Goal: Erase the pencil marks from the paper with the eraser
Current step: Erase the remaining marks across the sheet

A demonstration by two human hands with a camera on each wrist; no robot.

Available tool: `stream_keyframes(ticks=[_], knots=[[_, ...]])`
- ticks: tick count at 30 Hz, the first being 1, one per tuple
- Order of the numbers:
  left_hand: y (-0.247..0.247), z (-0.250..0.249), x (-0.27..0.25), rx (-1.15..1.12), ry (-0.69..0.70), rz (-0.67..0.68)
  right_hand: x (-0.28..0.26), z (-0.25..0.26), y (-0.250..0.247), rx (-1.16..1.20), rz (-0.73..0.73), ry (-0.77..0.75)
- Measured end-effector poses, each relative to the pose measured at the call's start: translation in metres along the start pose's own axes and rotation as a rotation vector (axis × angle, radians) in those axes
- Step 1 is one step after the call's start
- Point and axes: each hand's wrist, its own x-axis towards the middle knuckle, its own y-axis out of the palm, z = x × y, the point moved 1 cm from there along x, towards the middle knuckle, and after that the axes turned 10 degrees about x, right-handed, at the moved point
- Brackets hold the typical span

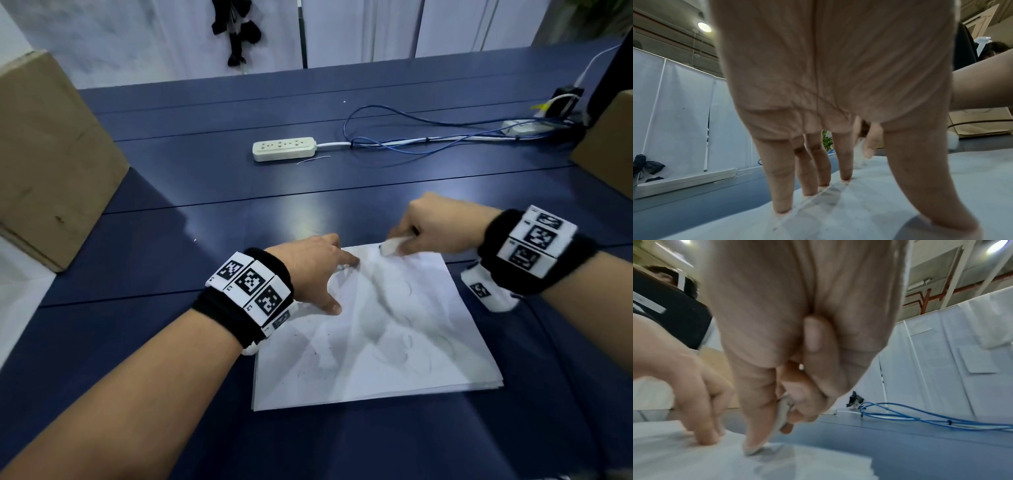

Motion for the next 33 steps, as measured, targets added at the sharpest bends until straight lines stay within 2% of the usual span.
stream_keyframes(ticks=[2, 4, 8, 9, 10, 14, 16, 18, 21, 22, 26, 28, 30, 33], knots=[[0.0, 0.0, 0.0, 0.001, -0.003, 0.0, 0.005, -0.003, -0.001, -0.056, -0.052, 0.0], [0.0, 0.001, 0.0, -0.007, -0.001, -0.003, -0.003, -0.007, 0.005, -0.039, -0.011, -0.042], [0.003, 0.002, 0.001, 0.0, -0.014, 0.0, -0.033, -0.001, 0.017, 0.146, 0.285, -0.098], [0.003, 0.002, 0.001, 0.003, -0.014, -0.001, -0.033, 0.0, 0.016, 0.154, 0.304, -0.089], [0.003, 0.002, 0.001, 0.001, -0.011, -0.001, -0.029, 0.001, 0.014, 0.14, 0.271, -0.08], [0.001, 0.0, 0.0, -0.004, -0.004, 0.004, -0.002, -0.003, 0.0, -0.021, -0.009, -0.035], [0.001, 0.001, 0.0, -0.004, -0.007, 0.006, -0.003, -0.007, 0.001, -0.012, -0.041, -0.04], [0.001, 0.001, 0.0, -0.008, -0.008, 0.005, -0.018, -0.01, 0.008, 0.036, 0.056, -0.082], [0.003, 0.002, 0.001, -0.014, -0.014, 0.002, -0.04, -0.002, 0.016, 0.139, 0.335, -0.099], [0.003, 0.002, 0.0, -0.014, -0.013, 0.0, -0.039, 0.0, 0.016, 0.143, 0.338, -0.094], [0.001, 0.0, 0.0, -0.005, -0.007, 0.005, -0.009, -0.006, 0.003, 0.027, 0.01, -0.035], [0.0, 0.0, -0.001, -0.001, -0.009, 0.008, -0.002, -0.011, 0.002, -0.005, -0.036, -0.019], [0.001, 0.001, 0.0, -0.005, -0.007, 0.001, -0.01, -0.014, 0.006, -0.009, 0.007, -0.044], [0.002, 0.002, 0.001, -0.01, -0.011, 0.003, -0.032, -0.009, 0.014, 0.075, 0.246, -0.095]])
